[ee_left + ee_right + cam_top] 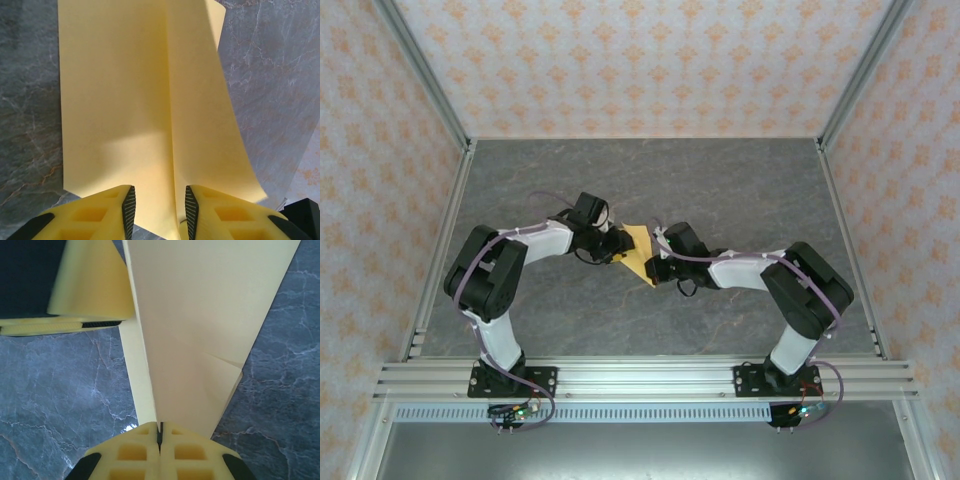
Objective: Fold a paper plane with a square sheet of paper (fold left side to right side)
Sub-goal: Fourth fold the wing at the center of the table.
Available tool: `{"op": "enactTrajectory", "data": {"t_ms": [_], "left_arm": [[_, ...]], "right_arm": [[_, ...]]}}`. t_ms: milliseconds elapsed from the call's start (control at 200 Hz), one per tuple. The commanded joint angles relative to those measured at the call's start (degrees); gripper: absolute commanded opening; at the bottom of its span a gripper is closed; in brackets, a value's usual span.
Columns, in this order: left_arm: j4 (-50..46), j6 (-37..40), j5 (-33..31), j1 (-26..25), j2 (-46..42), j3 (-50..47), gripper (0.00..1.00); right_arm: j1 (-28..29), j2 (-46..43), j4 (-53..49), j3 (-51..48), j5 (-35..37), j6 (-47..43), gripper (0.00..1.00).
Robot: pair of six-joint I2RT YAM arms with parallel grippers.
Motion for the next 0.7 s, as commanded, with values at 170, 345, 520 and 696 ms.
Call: {"op": "enactTrajectory", "data": {"t_ms": [170,345,520,696], "left_arm": [[3.13,-1.44,0.49,-0.70,2.13,2.64,0.39],[3.23,-1.55,0.33,-0.96,3.05,3.34,0.40],[3.13,-1.47,0.14,-1.14,4.72,4.04,0.41],[2.59,-1.20,-0.34,-1.16,5.04,4.23,0.41]], "right_arm": [[-0.30,0.70,1.01,-0.15,-0.74,0.35,0.02],[-0.31,1.47,0.70,-0.06,-0.64,0.32,0.02],[-0.26,2.26,0.36,0.38,-1.05,0.31,0.02],[-0.29,2.46,0.36,0.55,-1.21,0.36,0.03]]}}
